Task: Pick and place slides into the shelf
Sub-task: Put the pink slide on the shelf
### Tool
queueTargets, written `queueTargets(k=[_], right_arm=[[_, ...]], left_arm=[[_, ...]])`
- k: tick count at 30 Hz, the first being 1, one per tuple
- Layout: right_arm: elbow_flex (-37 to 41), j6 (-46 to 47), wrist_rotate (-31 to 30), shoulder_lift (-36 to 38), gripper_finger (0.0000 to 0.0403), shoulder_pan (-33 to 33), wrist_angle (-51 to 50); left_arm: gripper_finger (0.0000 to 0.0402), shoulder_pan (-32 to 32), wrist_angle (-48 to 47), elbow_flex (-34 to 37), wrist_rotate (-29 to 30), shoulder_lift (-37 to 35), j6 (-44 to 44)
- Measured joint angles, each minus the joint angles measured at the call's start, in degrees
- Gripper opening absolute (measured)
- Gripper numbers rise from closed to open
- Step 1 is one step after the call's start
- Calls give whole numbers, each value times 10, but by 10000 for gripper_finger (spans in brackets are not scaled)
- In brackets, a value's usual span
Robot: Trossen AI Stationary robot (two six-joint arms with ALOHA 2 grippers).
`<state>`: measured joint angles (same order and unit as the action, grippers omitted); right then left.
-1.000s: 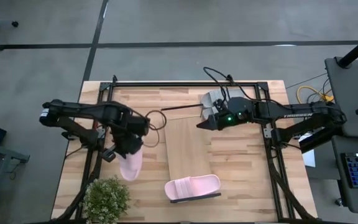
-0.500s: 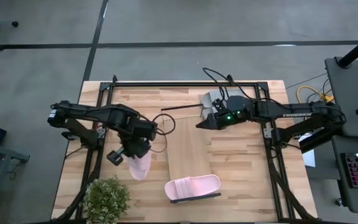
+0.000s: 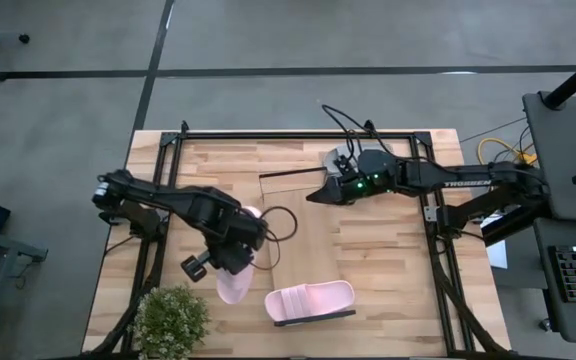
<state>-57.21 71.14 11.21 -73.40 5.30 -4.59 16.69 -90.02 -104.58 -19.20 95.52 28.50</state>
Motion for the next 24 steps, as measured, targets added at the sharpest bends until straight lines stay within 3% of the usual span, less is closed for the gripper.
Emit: queueTargets(k=[13,24], right_arm=[[-9,32,39,-72,212,0,127],[-143,-18,88,-172,212,-2,107]], left_arm=[[0,10,0,-21,0,9,9],[0,10,0,-20,-8,19,20]])
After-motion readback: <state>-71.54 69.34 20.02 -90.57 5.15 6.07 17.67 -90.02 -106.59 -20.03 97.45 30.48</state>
